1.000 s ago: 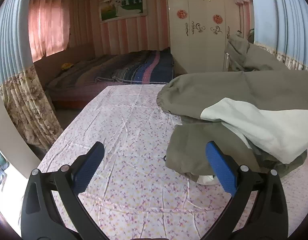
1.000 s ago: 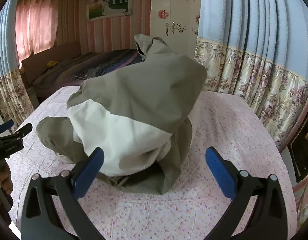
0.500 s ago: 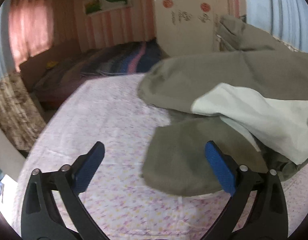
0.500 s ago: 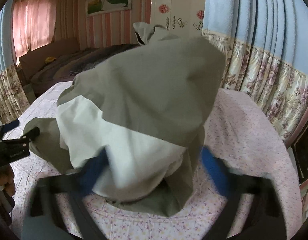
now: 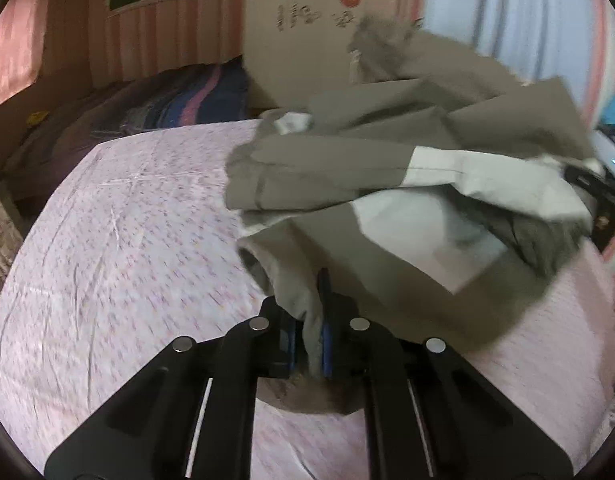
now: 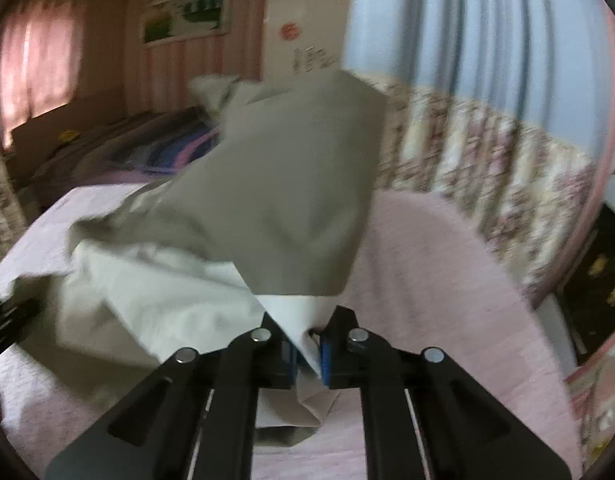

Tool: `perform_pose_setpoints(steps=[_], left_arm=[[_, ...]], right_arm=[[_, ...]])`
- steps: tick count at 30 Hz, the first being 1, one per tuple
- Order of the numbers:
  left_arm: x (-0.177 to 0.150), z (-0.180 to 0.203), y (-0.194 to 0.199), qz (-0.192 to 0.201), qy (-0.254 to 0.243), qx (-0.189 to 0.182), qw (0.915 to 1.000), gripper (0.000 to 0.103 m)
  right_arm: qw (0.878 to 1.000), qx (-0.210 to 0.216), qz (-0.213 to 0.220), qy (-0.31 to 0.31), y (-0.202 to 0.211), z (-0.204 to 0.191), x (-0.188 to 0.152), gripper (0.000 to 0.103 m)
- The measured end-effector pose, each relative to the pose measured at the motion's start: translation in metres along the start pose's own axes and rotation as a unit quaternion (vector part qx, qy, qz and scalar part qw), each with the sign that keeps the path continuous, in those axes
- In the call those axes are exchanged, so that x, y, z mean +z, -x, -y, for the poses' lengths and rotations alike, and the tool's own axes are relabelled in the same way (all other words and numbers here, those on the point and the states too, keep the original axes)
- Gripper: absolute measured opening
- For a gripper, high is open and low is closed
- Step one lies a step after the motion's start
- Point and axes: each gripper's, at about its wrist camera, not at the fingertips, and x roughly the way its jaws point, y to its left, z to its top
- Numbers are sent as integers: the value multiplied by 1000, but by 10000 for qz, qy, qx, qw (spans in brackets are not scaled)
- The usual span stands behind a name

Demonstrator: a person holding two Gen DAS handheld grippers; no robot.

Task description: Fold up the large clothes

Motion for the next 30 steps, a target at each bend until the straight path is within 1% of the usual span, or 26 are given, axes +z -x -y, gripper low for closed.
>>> perform_pose_setpoints(steps=[1, 2, 3, 4, 6, 8, 9, 11, 12, 13, 14, 15, 16, 17, 18, 19, 20, 21, 22, 24, 25, 27, 29, 30], left_arm=[[-4, 6, 11, 54, -32, -112, 9999, 6], [-9, 16, 27, 120, -90, -299, 9994, 6], [-12, 21, 35, 138, -109, -409, 9990, 6], [-19, 33, 51, 176, -116, -660, 9976, 6], [-27, 49, 72, 216, -106, -883, 9958, 6], [-33, 65, 94, 254, 11, -1285, 9914, 6], [-36, 79, 106, 332, -56, -1419, 9893, 6], [-39, 111, 130, 528, -348, -1680, 9838, 7], [-40, 124, 139, 543, -371, -1892, 9797, 7], [-40, 136, 147, 551, -409, -2077, 9758, 9], [-41, 149, 152, 578, -512, -2187, 9727, 11], [-42, 157, 155, 597, -587, -2209, 9717, 13], [-43, 165, 155, 626, -673, -2156, 9721, 18], [-43, 168, 155, 640, -676, -2070, 9739, 32], [-41, 167, 154, 624, -637, -1997, 9758, 42], [-39, 163, 155, 681, -513, -1874, 9786, 69], [-36, 155, 158, 778, -398, -1711, 9814, 90], [-33, 150, 164, 880, -296, -1552, 9835, 93], [-28, 143, 167, 960, -217, -1406, 9852, 94], [-19, 133, 167, 1006, -249, -1069, 9889, 94], [-15, 124, 164, 1033, -268, -788, 9912, 94], [-7, 110, 154, 1005, -267, -517, 9932, 94], [2, 94, 141, 1014, -294, -38, 9944, 94], [6, 87, 135, 1012, -315, 99, 9943, 94]], right_arm=[[9999, -138, 87, 15, 0, 9, 5, 4], [9996, -235, 151, 21, 1, 16, 9, 4], [9990, -370, 245, 36, 1, 25, 16, 4], [9986, -443, 302, 33, 1, 34, 22, 3], [9972, -584, 468, 26, 6, 47, 34, 3], [9957, -723, 575, 43, 5, 59, 43, 3], [9954, -769, 580, 6, 0, 67, 49, 3], [9947, -873, 540, -75, -8, 85, 54, 4], [9946, -885, 525, -97, -11, 92, 56, 4], [9948, -894, 470, -115, -16, 99, 57, 5], [9952, -892, 370, -138, -20, 106, 57, 7], [9956, -880, 268, -179, -25, 111, 56, 17], [9955, -909, 147, -227, -29, 117, 54, 39], [9948, -985, 77, -234, -28, 119, 50, 54], [9940, -1051, 90, -273, -23, 122, 44, 71], [9938, -1047, 213, -305, -12, 124, 38, 75], [9941, -1012, 249, -312, -7, 126, 34, 76], [9946, -960, 267, -288, 4, 125, 28, 77], [9949, -927, 288, -287, 15, 124, 22, 77], [9959, -782, 301, -334, 36, 119, 9, 78], [9962, -740, 315, -343, 45, 115, 3, 78], [9967, -590, 365, -419, 67, 106, -13, 79], [9971, -444, 368, -496, 87, 95, -33, 80], [9974, -313, 317, -569, 98, 85, -47, 81]])
